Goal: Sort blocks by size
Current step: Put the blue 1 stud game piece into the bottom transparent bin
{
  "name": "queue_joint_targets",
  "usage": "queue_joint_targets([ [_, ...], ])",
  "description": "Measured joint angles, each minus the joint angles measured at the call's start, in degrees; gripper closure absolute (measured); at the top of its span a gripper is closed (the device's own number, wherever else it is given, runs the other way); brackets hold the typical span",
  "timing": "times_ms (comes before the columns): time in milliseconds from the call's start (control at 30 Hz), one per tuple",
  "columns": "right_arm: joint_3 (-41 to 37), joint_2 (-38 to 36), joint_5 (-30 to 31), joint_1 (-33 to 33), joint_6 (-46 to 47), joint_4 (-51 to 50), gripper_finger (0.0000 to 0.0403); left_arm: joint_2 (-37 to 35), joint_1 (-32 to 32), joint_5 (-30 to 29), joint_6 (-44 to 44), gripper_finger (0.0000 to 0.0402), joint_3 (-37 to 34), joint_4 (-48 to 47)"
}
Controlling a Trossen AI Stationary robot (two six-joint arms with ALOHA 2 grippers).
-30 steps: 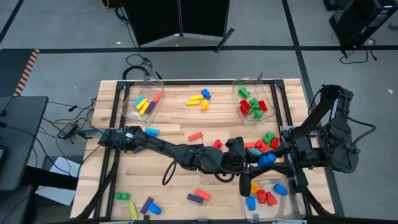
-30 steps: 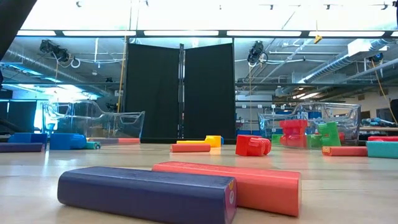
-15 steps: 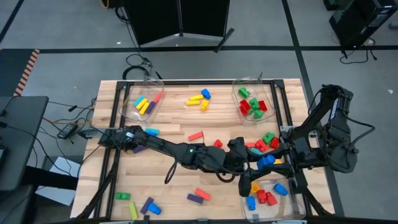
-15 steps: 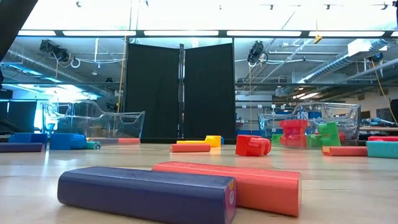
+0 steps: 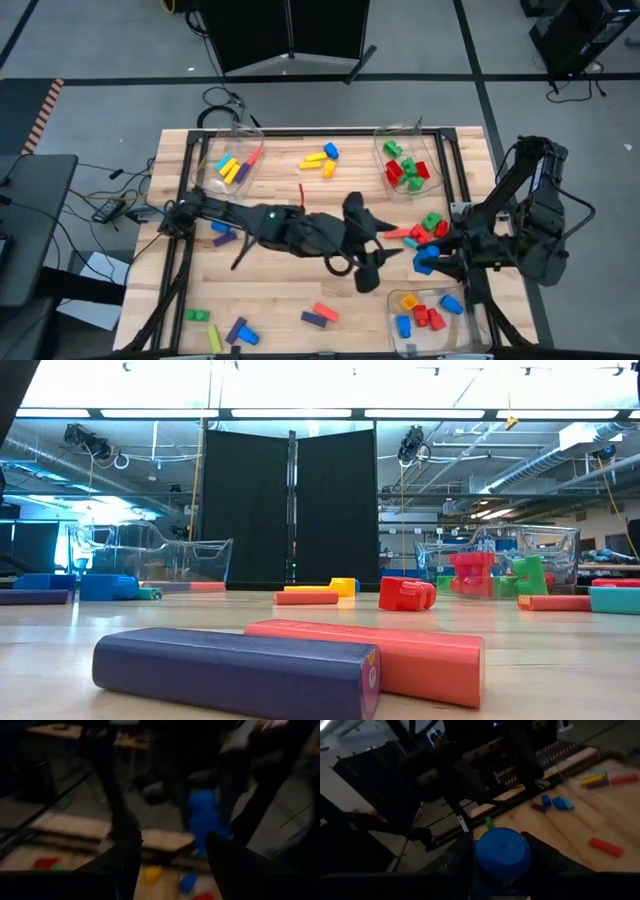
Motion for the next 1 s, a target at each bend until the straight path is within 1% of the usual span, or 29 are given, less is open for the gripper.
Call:
queue_joint_targets([
  [200,0.04,0.84,-0.27,-0.21,6.68,-1.69,0.0260,-0.14,-0.99,-1.39,0.05,0.0178,-0.09,-10.18],
  [333,0.04,3.38,-1.52,-1.16,13.08,-4.07,0.0260,-0.31,-1.06,-1.82,0.10,0.0178,-3.30,-10.55],
  [400,0.04,5.23,-5.05,-2.47,18.67,-7.45,0.0260,-0.35,-1.14,-1.71,0.28,0.0178,-5.41,-11.09],
  [533,0.04,9.94,-15.30,-4.59,34.03,-17.68,0.0260,-2.28,-1.28,-1.46,-0.06,0.0178,-11.75,-9.24],
  [633,0.02,13.84,-23.89,-4.82,45.20,-23.62,0.0260,-5.19,-1.28,-1.32,-0.25,0.0178,-19.53,-5.68],
  [733,0.00,17.19,-31.87,-4.10,54.31,-24.61,0.0260,-10.29,-1.26,-1.16,-0.41,0.0178,-30.74,2.35],
  [833,0.38,20.02,-36.29,-1.59,62.66,-23.57,0.0260,-17.28,-1.25,-1.10,-2.05,0.0178,-42.69,11.76],
  [1000,3.35,25.10,-44.81,2.94,74.70,-24.65,0.0260,-28.04,-1.21,-1.51,-6.18,0.0178,-62.03,21.02],
])
